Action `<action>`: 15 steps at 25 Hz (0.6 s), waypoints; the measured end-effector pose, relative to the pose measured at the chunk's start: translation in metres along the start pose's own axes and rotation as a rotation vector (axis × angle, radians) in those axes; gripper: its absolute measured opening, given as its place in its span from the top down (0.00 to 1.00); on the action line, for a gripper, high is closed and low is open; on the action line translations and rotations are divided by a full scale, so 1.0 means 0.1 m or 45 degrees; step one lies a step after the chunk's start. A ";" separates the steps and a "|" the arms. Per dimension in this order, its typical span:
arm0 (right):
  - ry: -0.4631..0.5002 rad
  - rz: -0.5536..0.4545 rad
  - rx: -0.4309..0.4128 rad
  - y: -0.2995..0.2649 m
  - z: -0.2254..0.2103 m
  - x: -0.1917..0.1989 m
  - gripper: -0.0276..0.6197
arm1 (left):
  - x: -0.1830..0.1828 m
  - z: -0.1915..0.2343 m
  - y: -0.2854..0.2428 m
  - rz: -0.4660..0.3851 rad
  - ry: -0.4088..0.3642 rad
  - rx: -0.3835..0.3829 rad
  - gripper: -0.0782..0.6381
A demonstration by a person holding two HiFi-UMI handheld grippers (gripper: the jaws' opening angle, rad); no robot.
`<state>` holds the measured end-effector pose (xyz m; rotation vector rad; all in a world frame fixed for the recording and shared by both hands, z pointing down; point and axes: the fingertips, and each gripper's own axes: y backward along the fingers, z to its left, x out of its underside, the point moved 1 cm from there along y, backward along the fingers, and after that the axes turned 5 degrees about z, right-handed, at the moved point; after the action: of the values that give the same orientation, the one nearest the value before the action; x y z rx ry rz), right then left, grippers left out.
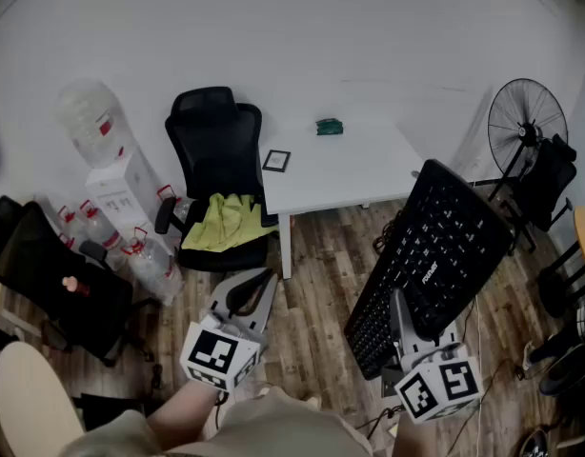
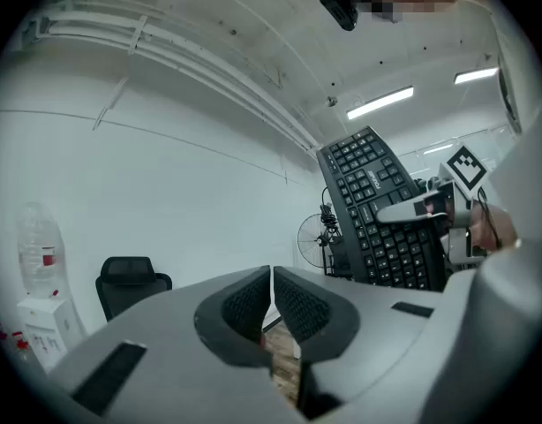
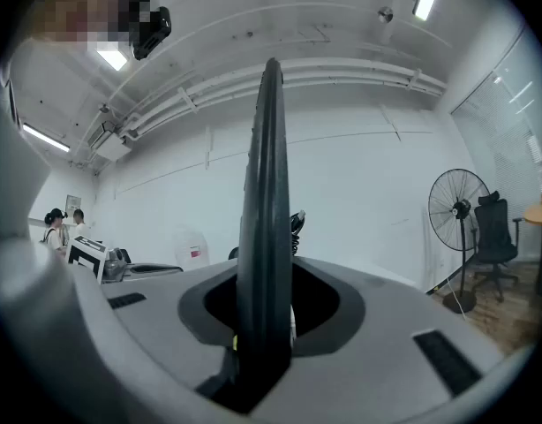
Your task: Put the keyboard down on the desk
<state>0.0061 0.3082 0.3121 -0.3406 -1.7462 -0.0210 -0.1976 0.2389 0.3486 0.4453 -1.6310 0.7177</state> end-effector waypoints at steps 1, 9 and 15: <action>-0.013 -0.003 -0.013 -0.01 -0.01 0.01 0.78 | 0.01 0.00 -0.02 0.001 0.004 0.002 0.85; -0.043 0.015 -0.063 -0.02 -0.05 0.05 0.78 | 0.04 -0.11 -0.14 0.021 0.013 0.036 0.85; -0.092 0.020 -0.038 -0.02 -0.05 0.09 0.78 | 0.12 -0.08 -0.15 0.046 0.034 0.067 0.85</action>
<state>0.0087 0.3070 0.3220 -0.3813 -1.8159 -0.0237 -0.1846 0.2349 0.3642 0.4432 -1.6016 0.7919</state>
